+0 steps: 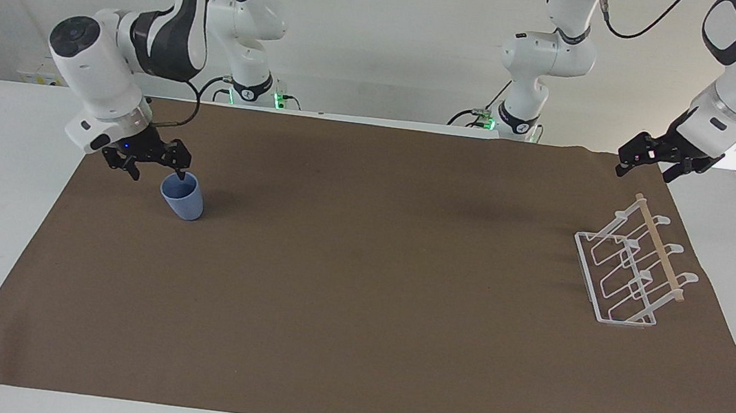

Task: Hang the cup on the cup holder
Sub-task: 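Reach the right gripper into the blue cup and grasp its rim, then lift the cup with the right gripper while the left gripper approaches, then close the left gripper on the cup's base held by the right gripper, then pull the cup away with the left gripper while the right gripper releases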

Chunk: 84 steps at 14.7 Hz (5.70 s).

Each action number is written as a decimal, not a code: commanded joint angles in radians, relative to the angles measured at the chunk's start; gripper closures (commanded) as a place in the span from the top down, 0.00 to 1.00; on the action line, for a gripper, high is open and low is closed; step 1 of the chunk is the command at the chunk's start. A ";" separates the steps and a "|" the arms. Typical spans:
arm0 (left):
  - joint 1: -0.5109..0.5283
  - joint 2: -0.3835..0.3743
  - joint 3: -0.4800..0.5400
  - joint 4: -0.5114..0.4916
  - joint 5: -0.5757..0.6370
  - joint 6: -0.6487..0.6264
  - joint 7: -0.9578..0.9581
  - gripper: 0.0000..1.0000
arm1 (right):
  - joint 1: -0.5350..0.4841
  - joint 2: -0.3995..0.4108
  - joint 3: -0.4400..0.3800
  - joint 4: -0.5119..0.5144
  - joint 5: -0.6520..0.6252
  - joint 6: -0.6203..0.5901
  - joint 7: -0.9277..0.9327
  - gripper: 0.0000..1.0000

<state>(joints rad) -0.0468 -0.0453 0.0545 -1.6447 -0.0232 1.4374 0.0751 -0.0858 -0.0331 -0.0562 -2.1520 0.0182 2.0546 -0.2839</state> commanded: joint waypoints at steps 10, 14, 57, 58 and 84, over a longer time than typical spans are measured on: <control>0.005 -0.025 -0.013 -0.009 -0.003 -0.017 -0.001 1.00 | -0.040 0.048 0.006 -0.101 0.017 0.116 -0.107 0.27; -0.079 -0.033 -0.059 -0.017 0.006 -0.022 -0.006 1.00 | -0.028 0.050 0.007 -0.098 0.017 0.111 -0.107 0.00; -0.458 -0.136 -0.102 -0.259 -0.380 0.374 -2.014 1.00 | 0.597 0.039 0.124 0.086 1.499 0.173 0.031 0.00; -0.461 -0.134 -0.102 -0.259 -0.380 0.388 -2.016 0.97 | 0.595 0.041 0.124 0.087 1.499 0.173 0.031 0.00; -0.282 -0.055 -0.117 -0.262 0.375 0.267 -1.749 0.00 | 0.206 -0.001 0.116 0.135 0.985 0.104 0.083 0.99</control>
<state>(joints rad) -0.3291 -0.1314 -0.0543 -1.9073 0.2083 1.7075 -1.7128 0.1996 -0.0319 0.0474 -2.0430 1.1771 2.2211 -0.2026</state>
